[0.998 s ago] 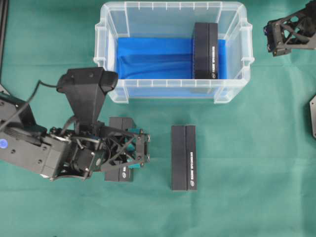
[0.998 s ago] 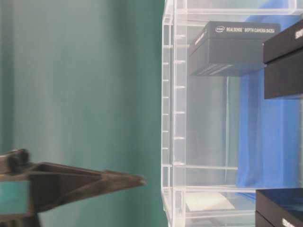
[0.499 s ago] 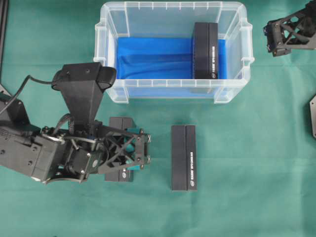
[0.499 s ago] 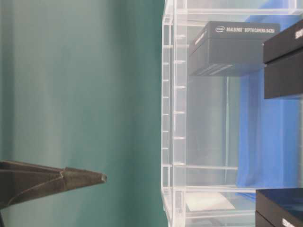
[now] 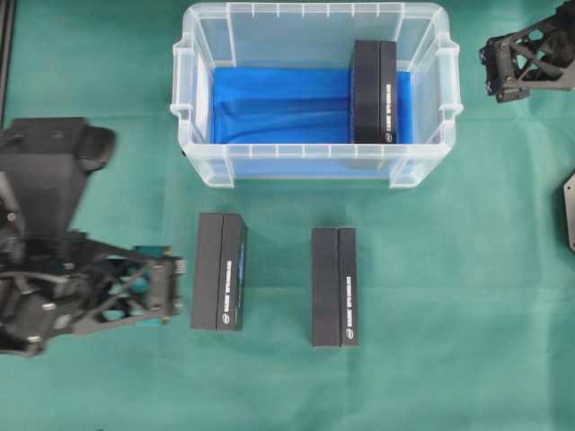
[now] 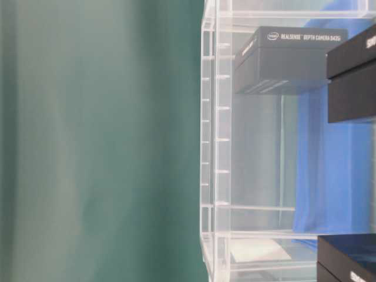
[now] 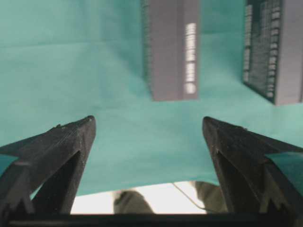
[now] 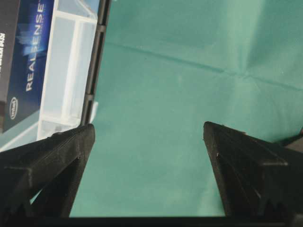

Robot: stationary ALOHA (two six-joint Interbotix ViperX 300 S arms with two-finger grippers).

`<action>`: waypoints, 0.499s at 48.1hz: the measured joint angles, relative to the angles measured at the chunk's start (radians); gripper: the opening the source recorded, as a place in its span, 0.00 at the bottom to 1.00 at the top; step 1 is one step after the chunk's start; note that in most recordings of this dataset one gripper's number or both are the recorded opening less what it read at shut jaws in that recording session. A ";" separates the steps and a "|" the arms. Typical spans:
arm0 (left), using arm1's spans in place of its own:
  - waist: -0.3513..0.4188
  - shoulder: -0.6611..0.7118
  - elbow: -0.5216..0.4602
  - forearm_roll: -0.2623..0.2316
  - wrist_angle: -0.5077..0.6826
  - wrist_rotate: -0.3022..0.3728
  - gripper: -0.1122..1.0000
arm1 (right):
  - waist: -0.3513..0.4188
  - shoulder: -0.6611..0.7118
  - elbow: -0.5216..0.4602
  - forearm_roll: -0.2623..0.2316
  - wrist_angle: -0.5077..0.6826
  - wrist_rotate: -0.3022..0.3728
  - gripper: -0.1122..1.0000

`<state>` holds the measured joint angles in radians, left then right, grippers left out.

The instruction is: Take out the box from the case.

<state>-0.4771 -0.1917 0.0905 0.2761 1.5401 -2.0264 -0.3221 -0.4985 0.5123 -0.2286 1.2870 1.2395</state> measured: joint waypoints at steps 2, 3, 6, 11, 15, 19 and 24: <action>-0.011 -0.021 0.023 -0.002 0.000 -0.011 0.98 | 0.000 0.000 0.002 0.000 0.000 0.002 0.94; -0.017 -0.032 0.034 -0.002 0.000 -0.018 0.98 | 0.000 0.000 0.002 0.002 0.000 0.002 0.94; -0.032 -0.067 0.066 -0.005 -0.003 -0.035 0.98 | 0.000 0.000 0.002 0.002 0.000 0.002 0.94; -0.044 -0.107 0.107 -0.005 -0.031 -0.043 0.98 | 0.002 0.000 0.000 0.002 0.000 0.002 0.94; -0.043 -0.124 0.127 -0.008 -0.035 -0.043 0.98 | 0.002 0.000 0.000 0.002 0.000 0.005 0.94; -0.031 -0.144 0.150 -0.008 -0.035 -0.031 0.98 | 0.002 0.000 0.002 0.002 0.000 0.003 0.94; 0.002 -0.172 0.176 -0.009 -0.038 -0.002 0.98 | 0.002 0.000 0.002 0.002 0.000 0.005 0.94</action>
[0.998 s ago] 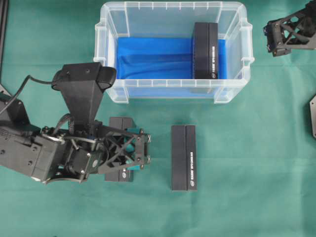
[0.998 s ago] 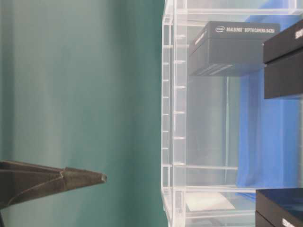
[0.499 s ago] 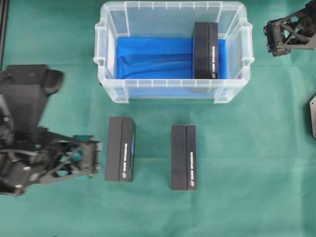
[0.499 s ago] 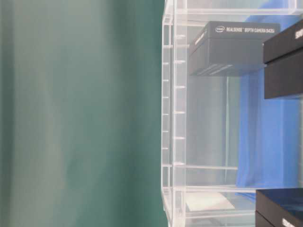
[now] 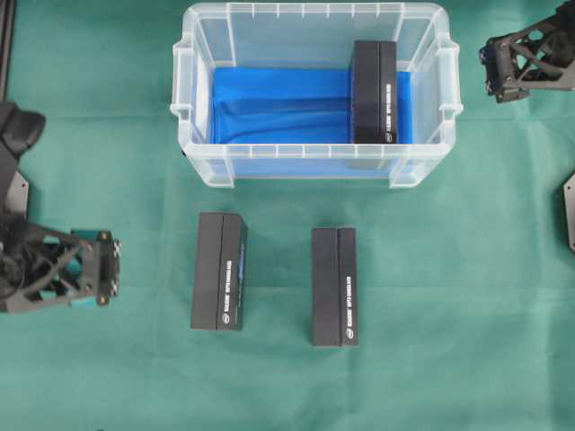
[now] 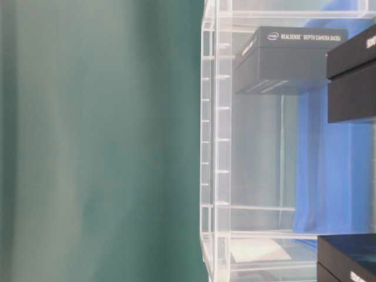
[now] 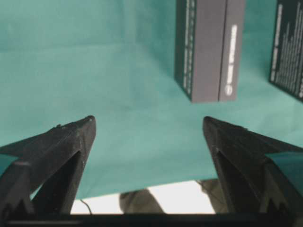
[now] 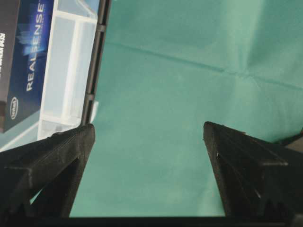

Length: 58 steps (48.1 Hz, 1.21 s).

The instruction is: Take out the box from the case.

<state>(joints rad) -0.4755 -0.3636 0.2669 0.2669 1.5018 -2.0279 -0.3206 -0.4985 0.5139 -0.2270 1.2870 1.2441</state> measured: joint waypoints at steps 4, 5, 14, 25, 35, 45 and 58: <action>0.046 -0.029 0.028 0.002 0.003 0.040 0.98 | 0.000 0.000 -0.002 0.000 0.000 0.000 0.94; 0.060 -0.038 0.034 0.002 0.002 0.052 0.98 | 0.000 0.000 -0.002 0.002 0.002 0.000 0.94; 0.232 -0.114 0.084 -0.014 0.002 0.229 0.98 | 0.000 0.000 0.000 0.000 0.011 0.003 0.94; 0.492 -0.146 0.117 -0.092 0.002 0.531 0.98 | 0.000 0.000 0.000 0.000 0.026 0.008 0.94; 0.686 -0.150 0.129 -0.106 -0.011 0.710 0.98 | 0.000 0.000 0.000 -0.003 0.034 0.028 0.94; 0.795 -0.150 0.153 -0.147 -0.044 0.807 0.98 | -0.002 0.000 -0.002 -0.006 0.035 0.029 0.94; 0.808 -0.150 0.179 -0.183 -0.072 0.821 0.98 | -0.005 0.000 0.000 -0.006 0.038 0.029 0.94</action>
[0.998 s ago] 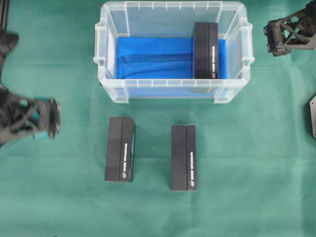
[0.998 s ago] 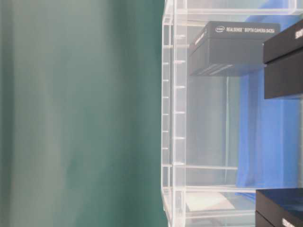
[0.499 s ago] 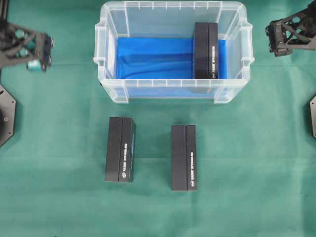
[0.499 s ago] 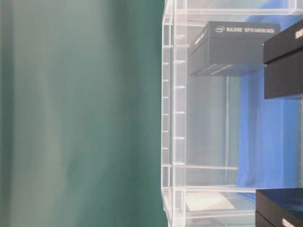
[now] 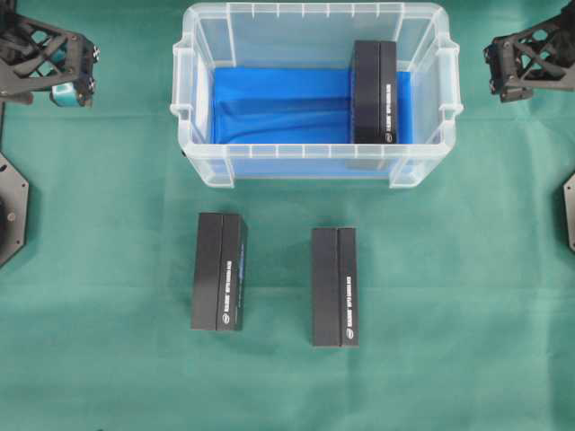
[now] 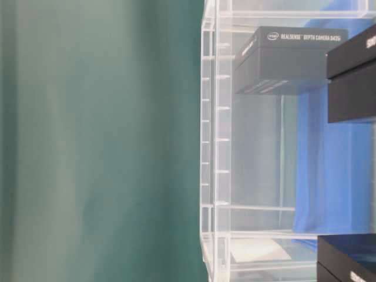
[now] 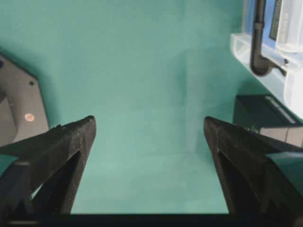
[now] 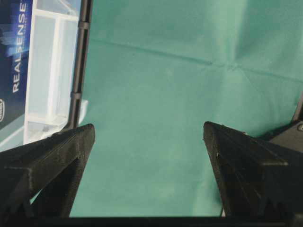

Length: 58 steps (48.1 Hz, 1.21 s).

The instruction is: Take out the box from the case.

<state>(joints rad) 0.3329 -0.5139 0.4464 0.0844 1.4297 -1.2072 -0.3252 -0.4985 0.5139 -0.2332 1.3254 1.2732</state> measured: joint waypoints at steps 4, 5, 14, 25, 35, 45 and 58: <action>0.002 0.000 0.000 0.000 -0.006 0.000 0.98 | 0.000 0.000 -0.002 0.000 0.000 0.000 0.94; 0.000 0.000 0.000 0.000 -0.006 0.000 0.98 | 0.000 0.000 0.000 0.000 0.002 0.000 0.94; 0.002 0.000 0.000 0.000 -0.011 -0.002 0.98 | 0.000 0.000 0.000 0.000 0.000 0.000 0.94; 0.002 0.000 0.000 0.000 -0.011 -0.002 0.98 | 0.000 0.000 -0.002 0.000 0.000 0.003 0.94; 0.002 0.000 0.000 0.000 -0.011 0.000 0.98 | -0.002 0.009 -0.005 0.000 0.000 0.005 0.94; 0.002 0.000 0.000 0.000 -0.011 -0.002 0.98 | 0.000 0.064 -0.043 0.002 0.000 0.005 0.94; 0.002 0.000 0.002 0.000 -0.011 -0.008 0.98 | 0.000 0.153 -0.115 0.006 -0.023 0.011 0.94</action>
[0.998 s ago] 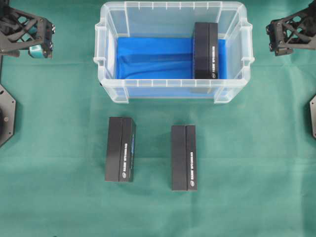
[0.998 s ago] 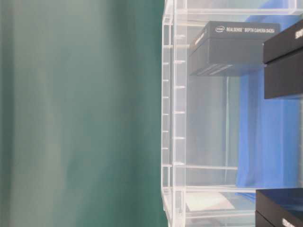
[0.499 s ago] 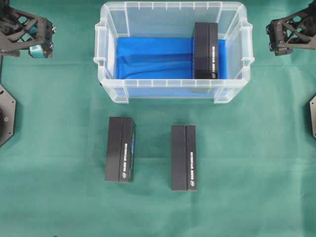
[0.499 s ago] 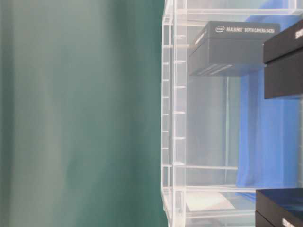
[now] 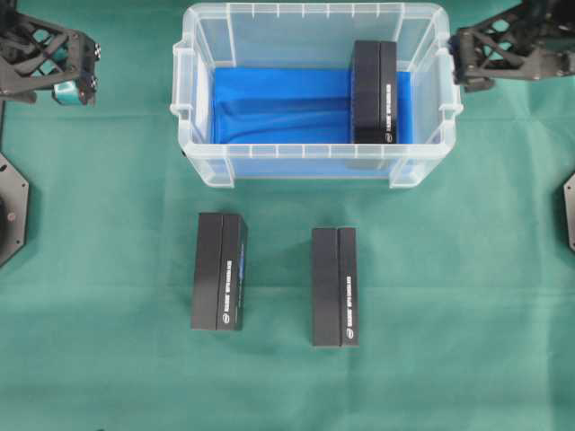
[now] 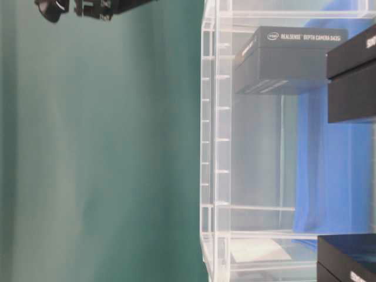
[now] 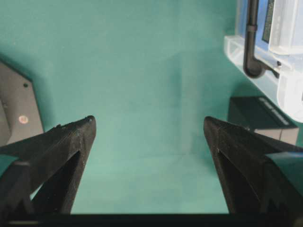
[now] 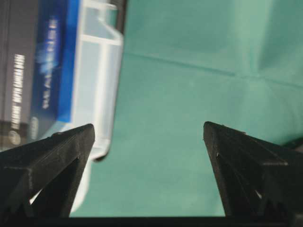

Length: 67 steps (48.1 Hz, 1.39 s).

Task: Take out the box from the case.
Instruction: 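Move the right gripper over the right black box in the bin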

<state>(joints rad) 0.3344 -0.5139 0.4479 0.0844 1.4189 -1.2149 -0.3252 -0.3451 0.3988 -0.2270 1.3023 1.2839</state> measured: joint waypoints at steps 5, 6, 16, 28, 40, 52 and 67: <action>0.000 0.000 0.000 0.000 0.002 0.000 0.98 | 0.009 0.043 -0.032 0.002 -0.011 0.012 0.94; 0.000 0.000 -0.002 0.000 0.000 0.000 0.98 | 0.011 0.049 -0.040 0.002 -0.012 0.014 0.94; 0.000 0.002 -0.002 0.000 0.000 -0.002 0.98 | 0.035 0.138 -0.121 0.003 -0.048 0.029 0.94; 0.000 0.002 -0.002 0.000 -0.049 -0.002 0.98 | 0.058 0.250 -0.222 0.003 -0.060 0.029 0.94; 0.000 0.002 -0.002 0.000 -0.058 0.003 0.98 | 0.067 0.307 -0.284 0.005 -0.066 0.031 0.94; 0.000 0.002 -0.002 0.000 -0.060 0.006 0.98 | 0.069 0.314 -0.285 0.005 -0.066 0.058 0.94; 0.000 0.000 -0.002 0.000 -0.060 0.011 0.98 | 0.069 0.321 -0.285 0.005 -0.066 0.064 0.94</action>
<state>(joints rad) 0.3344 -0.5139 0.4464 0.0844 1.3591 -1.2042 -0.2562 -0.0245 0.1135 -0.2224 1.2364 1.3484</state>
